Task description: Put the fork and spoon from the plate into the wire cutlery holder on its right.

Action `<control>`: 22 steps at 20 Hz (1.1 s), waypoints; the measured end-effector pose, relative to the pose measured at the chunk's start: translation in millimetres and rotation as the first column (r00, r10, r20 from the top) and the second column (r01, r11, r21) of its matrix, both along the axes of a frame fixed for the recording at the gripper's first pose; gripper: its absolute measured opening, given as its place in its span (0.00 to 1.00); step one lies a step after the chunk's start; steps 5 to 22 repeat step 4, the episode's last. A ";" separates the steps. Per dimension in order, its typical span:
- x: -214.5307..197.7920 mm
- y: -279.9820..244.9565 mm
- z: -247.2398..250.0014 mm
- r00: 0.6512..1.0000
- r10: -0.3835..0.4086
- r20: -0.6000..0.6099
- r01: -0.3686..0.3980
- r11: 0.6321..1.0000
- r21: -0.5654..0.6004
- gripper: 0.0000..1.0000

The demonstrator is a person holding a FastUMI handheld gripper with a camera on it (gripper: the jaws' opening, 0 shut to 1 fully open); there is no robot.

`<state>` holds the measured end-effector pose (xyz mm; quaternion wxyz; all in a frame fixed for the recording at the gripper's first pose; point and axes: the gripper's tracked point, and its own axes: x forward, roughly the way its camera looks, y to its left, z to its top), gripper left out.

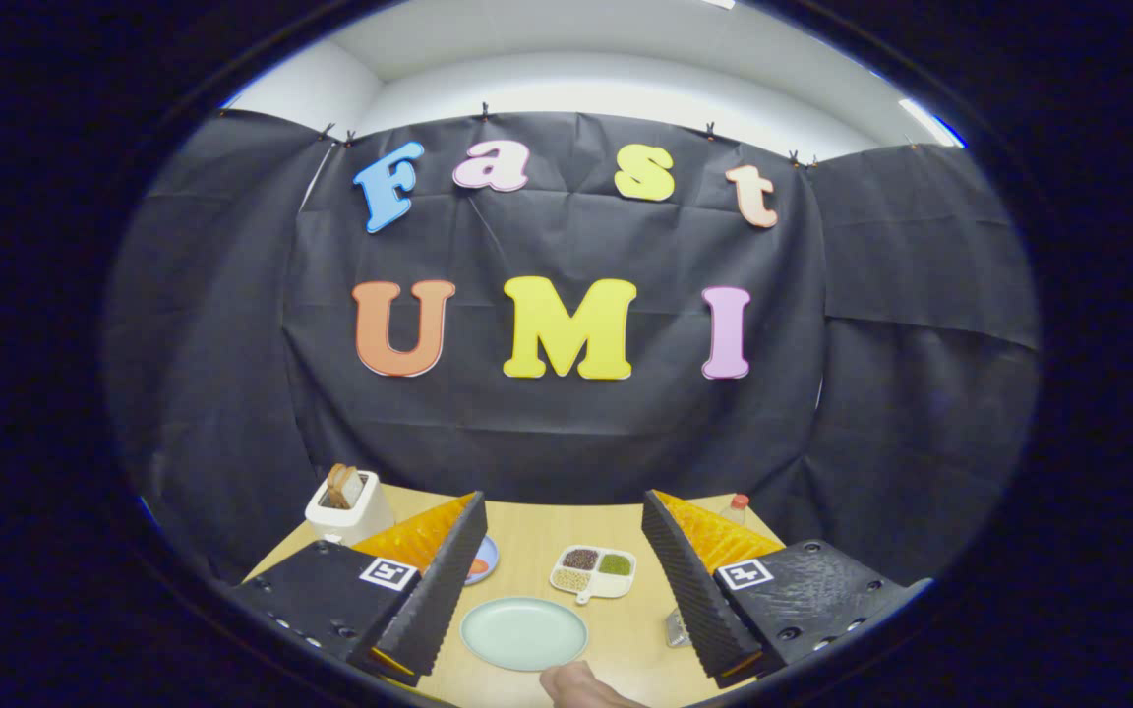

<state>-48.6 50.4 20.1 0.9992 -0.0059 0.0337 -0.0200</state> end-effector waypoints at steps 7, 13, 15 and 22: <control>-0.6 7.4 0.7 1.000 0.011 0.008 -0.011 1.000 -0.012 0.95; -0.6 7.4 0.7 1.000 0.011 0.008 -0.011 1.000 -0.012 0.95; -0.6 7.4 0.7 1.000 0.011 0.008 -0.011 1.000 -0.012 0.95; -0.6 7.4 0.7 1.000 0.011 0.008 -0.011 1.000 -0.012 0.95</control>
